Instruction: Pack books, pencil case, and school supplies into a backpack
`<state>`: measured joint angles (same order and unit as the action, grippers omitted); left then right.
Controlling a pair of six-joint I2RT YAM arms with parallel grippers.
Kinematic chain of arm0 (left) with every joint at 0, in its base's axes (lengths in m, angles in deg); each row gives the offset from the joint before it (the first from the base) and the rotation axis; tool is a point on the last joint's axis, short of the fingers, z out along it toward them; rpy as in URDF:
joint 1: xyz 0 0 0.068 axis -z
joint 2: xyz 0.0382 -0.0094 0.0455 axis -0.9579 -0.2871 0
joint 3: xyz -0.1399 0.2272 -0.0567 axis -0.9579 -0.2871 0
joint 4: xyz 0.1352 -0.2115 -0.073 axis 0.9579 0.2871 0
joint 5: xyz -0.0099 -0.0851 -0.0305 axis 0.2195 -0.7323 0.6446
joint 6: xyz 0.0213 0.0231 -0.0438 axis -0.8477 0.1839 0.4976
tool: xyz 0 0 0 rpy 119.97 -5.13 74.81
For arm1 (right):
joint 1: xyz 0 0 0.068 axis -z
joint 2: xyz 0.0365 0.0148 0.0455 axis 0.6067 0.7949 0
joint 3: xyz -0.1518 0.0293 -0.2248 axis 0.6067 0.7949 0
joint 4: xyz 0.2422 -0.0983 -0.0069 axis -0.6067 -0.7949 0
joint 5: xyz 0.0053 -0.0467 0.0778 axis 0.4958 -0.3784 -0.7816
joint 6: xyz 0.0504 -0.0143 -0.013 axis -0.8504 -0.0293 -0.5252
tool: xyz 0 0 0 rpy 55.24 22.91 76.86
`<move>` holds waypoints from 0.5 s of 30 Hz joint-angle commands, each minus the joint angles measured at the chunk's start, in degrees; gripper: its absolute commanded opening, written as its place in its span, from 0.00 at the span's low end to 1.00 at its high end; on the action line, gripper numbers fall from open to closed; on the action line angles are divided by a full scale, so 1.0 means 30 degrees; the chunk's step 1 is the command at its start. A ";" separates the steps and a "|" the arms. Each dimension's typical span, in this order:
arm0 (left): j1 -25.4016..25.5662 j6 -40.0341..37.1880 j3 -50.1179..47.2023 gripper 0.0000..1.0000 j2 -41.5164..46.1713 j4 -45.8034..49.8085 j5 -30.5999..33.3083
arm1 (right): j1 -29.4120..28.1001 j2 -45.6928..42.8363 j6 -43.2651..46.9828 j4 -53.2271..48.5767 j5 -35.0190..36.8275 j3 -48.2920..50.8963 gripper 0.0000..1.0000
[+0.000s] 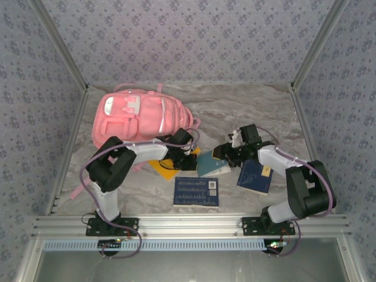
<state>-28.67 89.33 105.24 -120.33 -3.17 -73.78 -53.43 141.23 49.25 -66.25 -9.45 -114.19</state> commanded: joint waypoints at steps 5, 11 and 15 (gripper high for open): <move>0.0213 -0.0803 0.0618 0.00 0.0452 0.1415 0.1020 | 0.0053 -0.0813 0.1740 -0.3175 0.1368 -0.0826 0.29; -0.0238 -0.0908 0.0428 0.05 0.3119 0.2546 0.1329 | 0.0265 -0.2183 0.1784 -0.3084 0.2096 -0.1168 0.19; -0.1134 -0.0309 -0.0350 0.19 0.5675 0.2922 0.1217 | 0.0319 -0.3119 0.1309 -0.2548 0.1752 -0.1212 0.14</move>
<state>-30.24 87.83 105.48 -109.53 3.06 -70.63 -52.86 134.37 53.75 -73.68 -4.03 -116.34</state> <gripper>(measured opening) 0.164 0.153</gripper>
